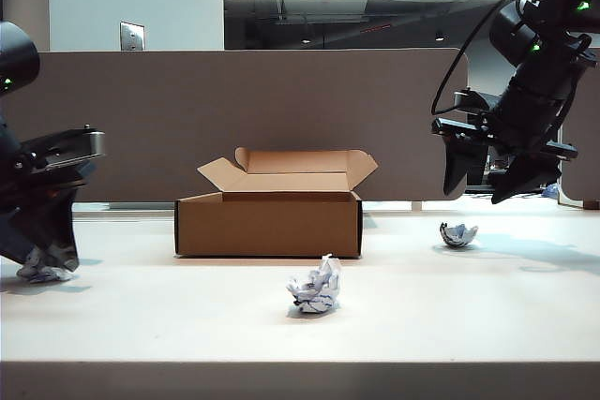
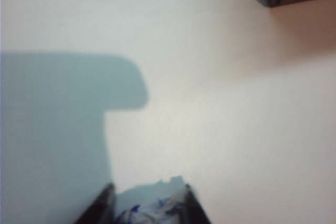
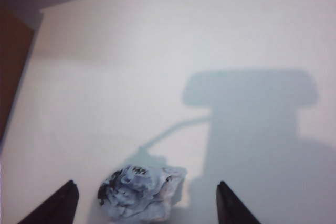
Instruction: Pick up all the paper balls on the table and put them in the paper box.
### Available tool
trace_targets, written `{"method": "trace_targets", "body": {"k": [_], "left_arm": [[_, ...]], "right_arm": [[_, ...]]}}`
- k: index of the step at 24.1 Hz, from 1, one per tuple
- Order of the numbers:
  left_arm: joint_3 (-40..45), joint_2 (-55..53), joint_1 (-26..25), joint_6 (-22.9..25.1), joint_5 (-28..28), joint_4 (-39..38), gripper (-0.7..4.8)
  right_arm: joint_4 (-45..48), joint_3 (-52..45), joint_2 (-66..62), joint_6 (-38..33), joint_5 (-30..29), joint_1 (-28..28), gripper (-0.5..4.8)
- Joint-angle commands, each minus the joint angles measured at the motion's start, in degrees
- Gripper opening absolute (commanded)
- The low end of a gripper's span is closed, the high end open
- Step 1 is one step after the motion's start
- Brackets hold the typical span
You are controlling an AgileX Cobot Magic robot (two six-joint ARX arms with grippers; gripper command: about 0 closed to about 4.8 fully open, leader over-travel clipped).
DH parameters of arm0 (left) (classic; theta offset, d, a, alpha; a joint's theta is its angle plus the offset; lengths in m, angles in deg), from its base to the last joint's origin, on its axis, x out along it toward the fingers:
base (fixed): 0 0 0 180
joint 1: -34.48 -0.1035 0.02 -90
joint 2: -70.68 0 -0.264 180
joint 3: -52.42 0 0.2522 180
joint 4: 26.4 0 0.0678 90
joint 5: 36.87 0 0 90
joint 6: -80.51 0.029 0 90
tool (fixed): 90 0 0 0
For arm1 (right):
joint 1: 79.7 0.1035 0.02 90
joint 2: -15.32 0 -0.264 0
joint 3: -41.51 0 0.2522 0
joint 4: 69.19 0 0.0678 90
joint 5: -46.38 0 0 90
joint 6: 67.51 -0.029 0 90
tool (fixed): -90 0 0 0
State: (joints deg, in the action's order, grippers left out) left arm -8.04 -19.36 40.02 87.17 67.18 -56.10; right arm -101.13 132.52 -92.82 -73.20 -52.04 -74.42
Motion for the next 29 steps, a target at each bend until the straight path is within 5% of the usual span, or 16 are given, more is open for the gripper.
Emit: {"method": "trace_targets", "body": {"k": [1, 11, 22, 29], "left_arm": [[0.09, -0.13, -0.02, -0.07, 0.15, -2.01, 0.79], [0.07, -0.13, -0.02, -0.39, 0.15, -1.38, 0.48], [-2.69, -0.09, -0.02, -3.74, 0.39, -0.22, 0.46], [-15.78, -0.11, 0.28, -10.93, 7.52, 3.45, 0.15]], "right_arm": [[-1.4, 0.2, -1.33, -1.81, -3.54, 0.07, 3.65], [-0.94, 0.52, -5.57, -1.84, -4.7, 0.22, 3.55], [-0.35, 2.32, -7.78, -0.2, -6.36, 0.2, 0.83], [2.82, 2.32, -4.22, 2.34, -13.97, 0.24, 0.44]]}}
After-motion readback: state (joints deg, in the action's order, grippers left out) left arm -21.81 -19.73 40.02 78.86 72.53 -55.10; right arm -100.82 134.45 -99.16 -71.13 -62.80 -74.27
